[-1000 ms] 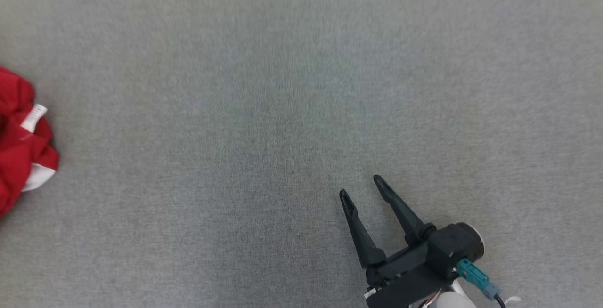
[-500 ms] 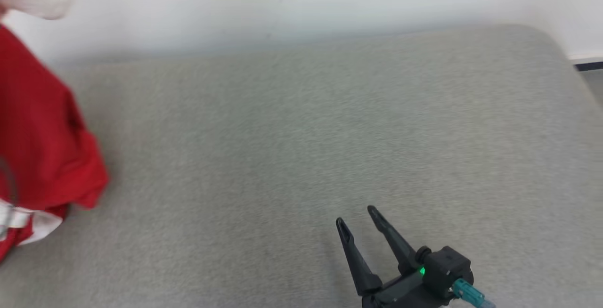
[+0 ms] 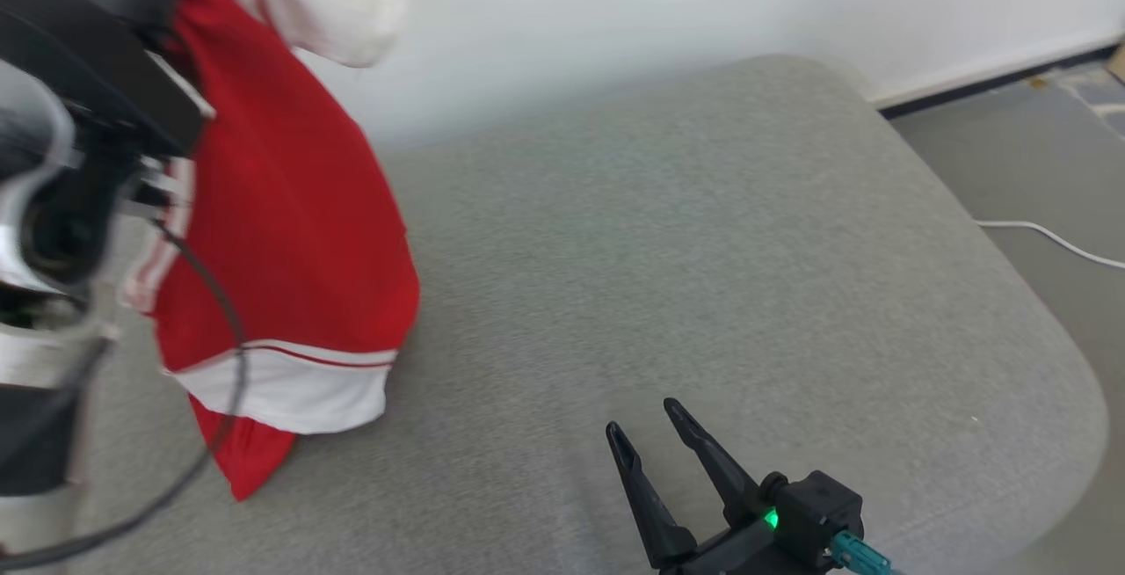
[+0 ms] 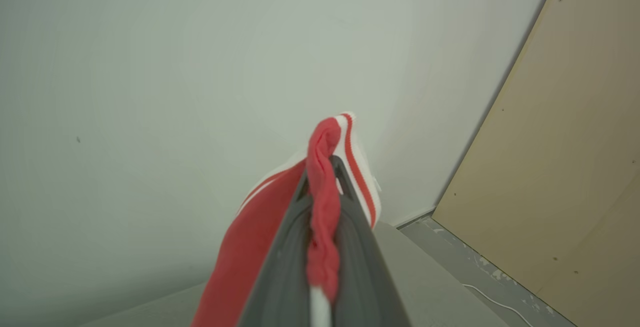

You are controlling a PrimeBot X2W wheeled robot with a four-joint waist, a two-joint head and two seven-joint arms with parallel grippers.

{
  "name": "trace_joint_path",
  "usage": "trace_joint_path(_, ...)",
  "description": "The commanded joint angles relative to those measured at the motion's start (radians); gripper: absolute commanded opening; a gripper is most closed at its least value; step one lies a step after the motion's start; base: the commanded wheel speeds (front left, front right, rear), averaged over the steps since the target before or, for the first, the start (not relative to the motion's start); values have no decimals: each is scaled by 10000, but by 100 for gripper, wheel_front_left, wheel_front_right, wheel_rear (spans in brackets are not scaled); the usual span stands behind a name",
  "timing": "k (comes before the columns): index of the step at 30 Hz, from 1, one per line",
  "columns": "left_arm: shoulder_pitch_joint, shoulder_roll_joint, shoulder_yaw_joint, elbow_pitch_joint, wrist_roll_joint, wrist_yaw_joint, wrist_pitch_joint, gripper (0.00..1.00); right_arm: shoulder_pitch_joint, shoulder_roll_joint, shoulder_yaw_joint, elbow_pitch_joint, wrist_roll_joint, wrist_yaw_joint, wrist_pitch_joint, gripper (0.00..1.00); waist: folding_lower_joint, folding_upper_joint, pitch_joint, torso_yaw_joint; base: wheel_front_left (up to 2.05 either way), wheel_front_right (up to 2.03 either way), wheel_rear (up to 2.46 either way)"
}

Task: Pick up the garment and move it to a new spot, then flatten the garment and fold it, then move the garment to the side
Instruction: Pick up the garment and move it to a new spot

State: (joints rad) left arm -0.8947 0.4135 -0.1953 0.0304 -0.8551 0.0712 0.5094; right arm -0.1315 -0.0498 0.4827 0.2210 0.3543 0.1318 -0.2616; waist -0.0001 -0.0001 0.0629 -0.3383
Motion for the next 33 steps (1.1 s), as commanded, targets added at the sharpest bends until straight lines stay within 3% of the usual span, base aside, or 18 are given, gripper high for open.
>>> trace_joint_path(1, 312, -170, -53, 97, 7, 61, -134, 0, -77, -8, -29, -42, 31, -21, -49, 100, 1, 1, 190, -458, 0, 0, 0)
trace_joint_path(7, 1595, -1787, -267, 891, -326, 117, -1666, 0, -194, -7, -34, -49, 65, -21, -50, 100, 1, 1, 625, -598, 0, 0, 0)
trace_joint_path(13, 2947, -2769, -907, 2840, 86, -214, -3121, 0, -278, -10, 115, 57, 65, -21, -49, 100, 1, 1, 785, -725, 0, 0, 0)
trace_joint_path(14, 3106, -2864, -1062, 3171, 245, -264, -3407, 8, -268, -11, 118, 94, 58, -21, -49, 100, 1, 1, 785, -732, 0, 0, 0)
trace_joint_path(15, 3254, -2989, -1170, 3476, 306, -342, -3654, 78, -253, -10, 117, 124, 47, -21, -50, 100, 1, 1, 779, -737, 0, 0, 0)
trace_joint_path(16, 3386, -3118, -1262, 3763, 321, -407, -3910, 100, -234, -8, 105, 146, 29, -21, -50, 100, 1, 1, 764, -734, 0, 0, 0)
trace_joint_path(21, 3718, -3465, -1626, 4485, 159, -830, -4884, 100, -83, -10, -147, 276, -179, -21, -50, 100, 1, 1, 601, -508, 0, 0, 0)
trace_joint_path(26, 4252, -3575, -1921, 4260, 167, -1206, -5944, 100, 112, -11, -411, 398, -354, -21, -50, 100, 1, 1, 195, 15, 0, 0, 0)
trace_joint_path(30, 4865, -3576, -1998, 3822, 177, -1352, -6578, 100, 223, -13, -503, 438, -448, -21, -51, 100, 1, 1, -111, 366, 0, 0, 0)
trace_joint_path(33, 5579, -3262, -1865, 3337, 507, -1254, -7230, 100, 386, -10, -583, 481, -538, -21, -49, 100, 1, 1, -407, 728, 0, 0, 0)
